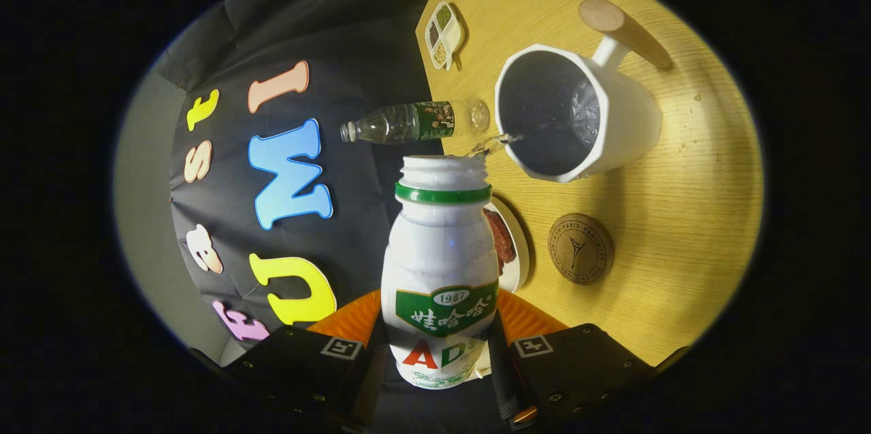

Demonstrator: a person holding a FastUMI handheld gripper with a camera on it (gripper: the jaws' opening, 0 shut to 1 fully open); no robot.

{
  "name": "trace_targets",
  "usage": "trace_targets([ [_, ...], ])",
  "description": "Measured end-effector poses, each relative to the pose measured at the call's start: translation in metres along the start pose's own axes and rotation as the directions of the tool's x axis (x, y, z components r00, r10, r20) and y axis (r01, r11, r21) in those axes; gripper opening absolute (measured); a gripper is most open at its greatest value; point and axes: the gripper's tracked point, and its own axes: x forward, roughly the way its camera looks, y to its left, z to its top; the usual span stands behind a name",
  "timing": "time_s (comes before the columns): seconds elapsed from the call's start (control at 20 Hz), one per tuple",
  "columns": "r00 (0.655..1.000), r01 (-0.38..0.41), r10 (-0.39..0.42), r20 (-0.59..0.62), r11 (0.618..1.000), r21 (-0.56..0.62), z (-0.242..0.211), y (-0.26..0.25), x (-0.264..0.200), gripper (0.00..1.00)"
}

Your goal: Take the bottle from table, then pour the juice into the cup, finally place the bottle on the coaster

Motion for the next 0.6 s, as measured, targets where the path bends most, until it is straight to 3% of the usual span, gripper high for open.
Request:
trace_targets([
  [0.6, 1.000, -0.011, 0.011, 0.009, 1.000, 0.021, 0.0046, 0.0050, 0.0003, 0.66],
])
